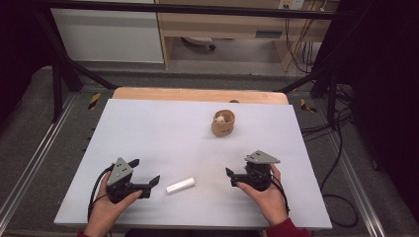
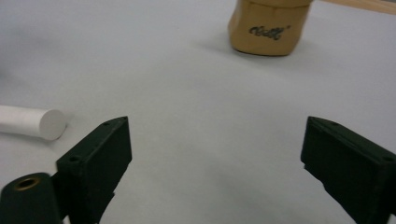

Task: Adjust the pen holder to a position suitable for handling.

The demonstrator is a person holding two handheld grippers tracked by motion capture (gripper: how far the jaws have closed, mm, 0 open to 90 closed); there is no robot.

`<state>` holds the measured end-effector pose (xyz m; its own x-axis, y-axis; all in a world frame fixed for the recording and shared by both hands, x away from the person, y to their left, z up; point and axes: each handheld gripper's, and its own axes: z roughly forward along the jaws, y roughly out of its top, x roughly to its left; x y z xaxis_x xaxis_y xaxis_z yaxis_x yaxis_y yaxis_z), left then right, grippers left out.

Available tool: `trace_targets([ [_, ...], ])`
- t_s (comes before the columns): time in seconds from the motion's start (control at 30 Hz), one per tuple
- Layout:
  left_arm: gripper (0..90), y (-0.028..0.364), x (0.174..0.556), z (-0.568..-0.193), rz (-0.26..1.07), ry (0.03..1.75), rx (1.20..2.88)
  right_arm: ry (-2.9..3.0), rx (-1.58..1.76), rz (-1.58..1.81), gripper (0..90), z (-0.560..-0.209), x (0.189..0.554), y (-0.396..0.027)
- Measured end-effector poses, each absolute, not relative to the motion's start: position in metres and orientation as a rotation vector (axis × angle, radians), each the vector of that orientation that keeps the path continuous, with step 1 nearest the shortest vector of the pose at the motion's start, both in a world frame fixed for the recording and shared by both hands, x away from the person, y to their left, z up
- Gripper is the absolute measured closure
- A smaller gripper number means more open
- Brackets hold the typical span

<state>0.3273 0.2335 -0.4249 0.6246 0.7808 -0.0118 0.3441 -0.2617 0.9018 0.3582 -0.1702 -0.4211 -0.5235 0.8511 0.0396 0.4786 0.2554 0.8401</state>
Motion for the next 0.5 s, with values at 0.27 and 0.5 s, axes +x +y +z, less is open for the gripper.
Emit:
trace_targets([
  [0.27,7.0,0.226,0.325,-0.427,0.509,0.873,1.882,2.063,1.236,1.189,5.2,-0.419,0.335,-0.208],
  [0.5,10.6,0.223,0.318,-0.433,0.455,0.848,1.960,2.040,1.248,1.168,5.4,-0.423,0.324,-0.219],
])
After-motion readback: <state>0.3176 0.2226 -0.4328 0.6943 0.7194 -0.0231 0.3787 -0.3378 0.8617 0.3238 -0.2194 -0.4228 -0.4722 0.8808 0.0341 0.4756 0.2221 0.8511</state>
